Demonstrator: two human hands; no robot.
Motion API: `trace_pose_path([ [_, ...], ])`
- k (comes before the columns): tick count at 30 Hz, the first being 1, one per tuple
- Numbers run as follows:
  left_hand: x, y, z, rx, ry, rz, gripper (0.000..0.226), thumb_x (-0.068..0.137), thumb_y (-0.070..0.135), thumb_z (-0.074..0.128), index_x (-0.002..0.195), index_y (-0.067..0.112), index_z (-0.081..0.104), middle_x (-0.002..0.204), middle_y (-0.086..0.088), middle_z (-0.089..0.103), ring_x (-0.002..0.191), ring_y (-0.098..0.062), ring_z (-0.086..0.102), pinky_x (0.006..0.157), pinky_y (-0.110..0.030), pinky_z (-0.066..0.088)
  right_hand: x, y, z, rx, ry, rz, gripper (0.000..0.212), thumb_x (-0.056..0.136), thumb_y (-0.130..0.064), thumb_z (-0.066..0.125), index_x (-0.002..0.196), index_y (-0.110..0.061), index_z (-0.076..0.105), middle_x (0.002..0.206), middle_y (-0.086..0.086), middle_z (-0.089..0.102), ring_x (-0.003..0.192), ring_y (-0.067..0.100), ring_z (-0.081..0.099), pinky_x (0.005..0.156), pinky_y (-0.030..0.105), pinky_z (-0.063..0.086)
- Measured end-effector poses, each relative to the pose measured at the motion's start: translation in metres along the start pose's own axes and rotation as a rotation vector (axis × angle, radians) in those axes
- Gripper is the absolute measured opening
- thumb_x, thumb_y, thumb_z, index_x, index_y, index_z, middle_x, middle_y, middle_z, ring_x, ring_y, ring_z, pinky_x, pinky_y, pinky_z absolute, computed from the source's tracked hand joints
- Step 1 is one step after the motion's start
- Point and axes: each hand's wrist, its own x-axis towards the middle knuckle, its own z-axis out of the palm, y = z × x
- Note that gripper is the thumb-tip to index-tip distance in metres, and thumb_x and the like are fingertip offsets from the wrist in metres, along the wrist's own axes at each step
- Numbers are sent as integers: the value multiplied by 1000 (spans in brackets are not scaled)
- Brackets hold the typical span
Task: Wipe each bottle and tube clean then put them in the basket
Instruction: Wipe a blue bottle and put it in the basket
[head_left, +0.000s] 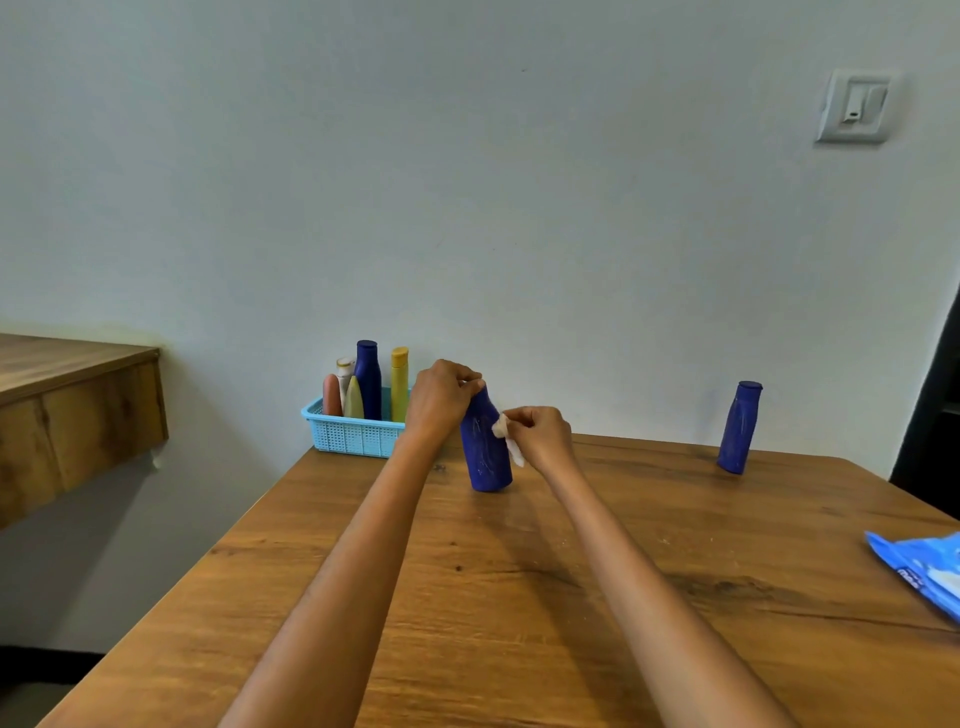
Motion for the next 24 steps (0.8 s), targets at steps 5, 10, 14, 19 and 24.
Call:
trace_pose_path([
  [5, -3, 3, -1, 54, -54, 41, 35, 92, 18, 57, 124, 5, 58, 125, -11, 61, 115, -24, 56, 88, -25, 42, 3, -17, 10, 26, 80, -120, 24, 93, -16, 55, 113, -10, 67, 112, 5, 68, 102, 13, 61, 77, 19, 44],
  [10, -6, 2, 3, 58, 21, 73, 36, 85, 13, 66, 120, 6, 62, 120, -10, 64, 111, -21, 58, 87, -22, 42, 4, -7, 9, -1, 90, -90, 18, 90, -16, 58, 101, -11, 72, 98, 2, 70, 96, 16, 64, 69, 18, 44],
  [14, -6, 9, 7, 20, 21, 35, 37, 80, 21, 72, 114, 8, 64, 108, -11, 67, 97, -22, 62, 81, -28, 50, 8, 1, 1, -33, 124, -52, 17, 84, -15, 63, 97, -11, 74, 98, 2, 72, 87, 12, 62, 59, 14, 41],
  [19, -6, 7, 6, -37, 17, 14, 24, 81, 23, 71, 101, 10, 68, 100, -12, 68, 87, -22, 65, 80, -35, 55, 5, -16, 3, 78, 169, -174, 16, 88, -9, 56, 95, -12, 70, 92, -2, 69, 82, 7, 61, 61, 8, 43],
  [24, -8, 4, 3, -76, 22, -32, 21, 79, 23, 74, 94, 9, 69, 93, -13, 69, 82, -22, 66, 78, -37, 57, 0, -5, 4, 66, 86, -136, 13, 87, -16, 58, 88, -10, 69, 82, -2, 70, 80, 8, 64, 60, 9, 44],
])
